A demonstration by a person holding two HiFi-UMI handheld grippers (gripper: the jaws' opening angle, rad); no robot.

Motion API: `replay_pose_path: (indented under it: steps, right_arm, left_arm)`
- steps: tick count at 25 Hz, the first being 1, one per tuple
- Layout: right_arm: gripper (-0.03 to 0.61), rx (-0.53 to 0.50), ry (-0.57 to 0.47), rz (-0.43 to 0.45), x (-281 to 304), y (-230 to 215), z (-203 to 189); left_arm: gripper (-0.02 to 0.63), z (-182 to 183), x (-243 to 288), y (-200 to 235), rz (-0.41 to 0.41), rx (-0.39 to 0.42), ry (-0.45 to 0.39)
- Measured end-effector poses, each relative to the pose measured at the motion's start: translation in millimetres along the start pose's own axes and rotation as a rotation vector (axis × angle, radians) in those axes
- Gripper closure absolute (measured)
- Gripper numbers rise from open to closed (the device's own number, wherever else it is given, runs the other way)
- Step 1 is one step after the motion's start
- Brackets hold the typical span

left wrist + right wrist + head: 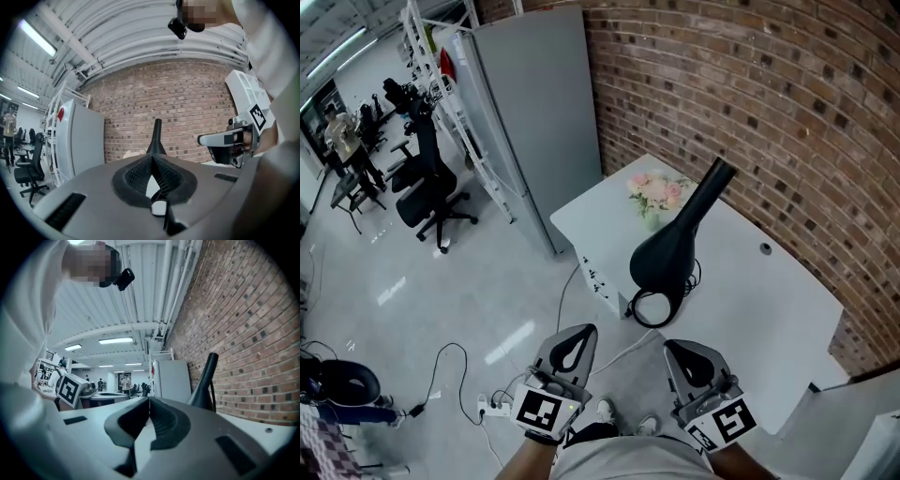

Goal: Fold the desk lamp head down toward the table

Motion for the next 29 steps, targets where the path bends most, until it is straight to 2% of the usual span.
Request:
replay_pose_path:
  steps: [6, 10, 19, 29]
  right_arm:
    - [0.560, -0.014, 0.009, 0.031, 3, 4, -1]
    - [0.560, -0.027, 0.004, 0.031, 6, 7, 2]
    - [0.560, -0.045, -0.005, 0.018, 5, 7, 9]
    - [0.560, -0.043, 0.003, 0.000, 1, 9, 5]
  left_arm:
    - [0.606, -5, -11, -1, 0.028, -0.009, 0.018]
    - [0.606, -5, -16, 0, 0.029, -0.007, 0.000]
    - [0.606, 1, -10, 0, 0.012, -0.006, -0.029]
    - [0.606, -3, -10, -3, -0.011, -0.010, -0.019]
Point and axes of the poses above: the fingertips, and each gripper's own axes: x forward along the fingers, y to its left, z out of its top, the point moved 9 cm from there along -x, backward along the fingers, and after that the axes turned 9 degrees about y, right-handed, at the moved point
